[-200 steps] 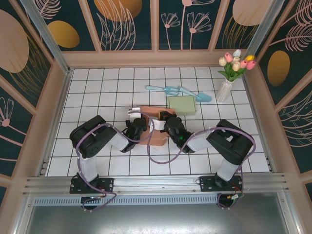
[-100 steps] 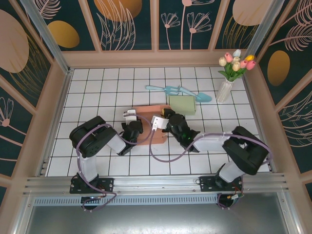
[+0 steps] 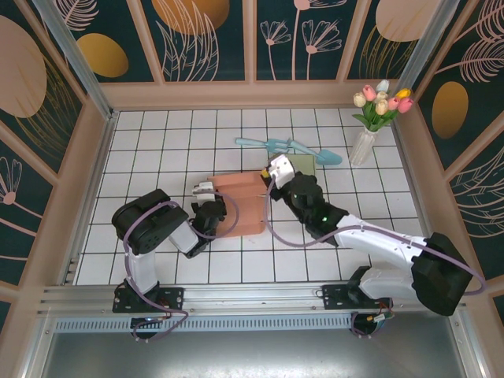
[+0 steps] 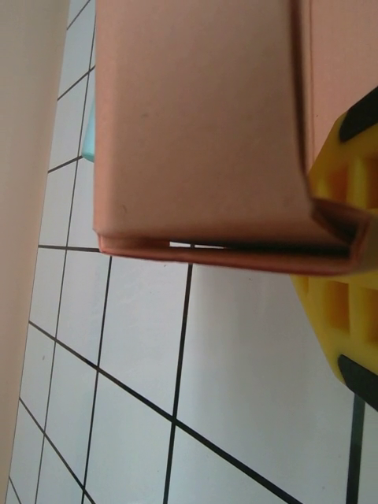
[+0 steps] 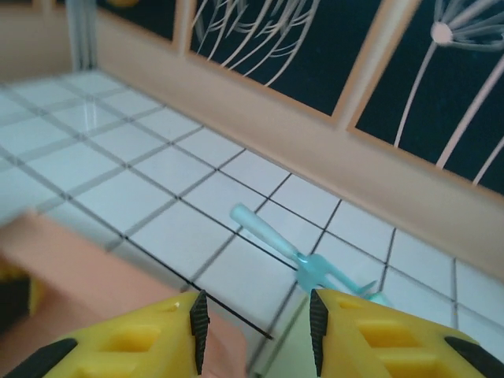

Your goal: Fold the paper box

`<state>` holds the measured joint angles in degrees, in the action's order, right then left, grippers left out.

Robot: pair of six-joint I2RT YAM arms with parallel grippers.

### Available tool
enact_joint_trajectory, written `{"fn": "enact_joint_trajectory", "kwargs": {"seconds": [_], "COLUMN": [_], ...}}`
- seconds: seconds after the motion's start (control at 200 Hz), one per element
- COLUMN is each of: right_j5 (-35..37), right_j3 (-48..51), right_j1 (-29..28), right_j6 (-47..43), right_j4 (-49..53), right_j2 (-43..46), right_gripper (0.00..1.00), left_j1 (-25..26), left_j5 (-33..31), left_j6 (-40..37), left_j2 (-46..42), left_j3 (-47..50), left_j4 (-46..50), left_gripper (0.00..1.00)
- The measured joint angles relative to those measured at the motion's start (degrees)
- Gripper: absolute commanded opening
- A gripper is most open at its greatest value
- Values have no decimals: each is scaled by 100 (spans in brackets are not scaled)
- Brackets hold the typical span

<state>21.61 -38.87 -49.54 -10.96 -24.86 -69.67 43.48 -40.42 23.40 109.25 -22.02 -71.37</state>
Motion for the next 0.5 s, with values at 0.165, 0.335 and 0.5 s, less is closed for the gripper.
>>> {"fn": "enact_joint_trajectory", "kwargs": {"seconds": [0.165,0.335,0.5], "right_j5": [-90,-577,-1036], "right_j3": [-293,-293,-299], "right_j1": [7,39,46], "right_j6": [1838,2811,3281], "right_j4": [162,142,37], "right_j2": [-459,-999,-1478], "right_gripper": [46,51,53], "left_j1": [0,0,0], "left_j5": [9,15,35], "left_j6": [22,22,22], "left_j2": [0,0,7], "left_j3": [164,162,162], "left_j4": [-234,-238,-251], "left_gripper": [0,0,0]}}
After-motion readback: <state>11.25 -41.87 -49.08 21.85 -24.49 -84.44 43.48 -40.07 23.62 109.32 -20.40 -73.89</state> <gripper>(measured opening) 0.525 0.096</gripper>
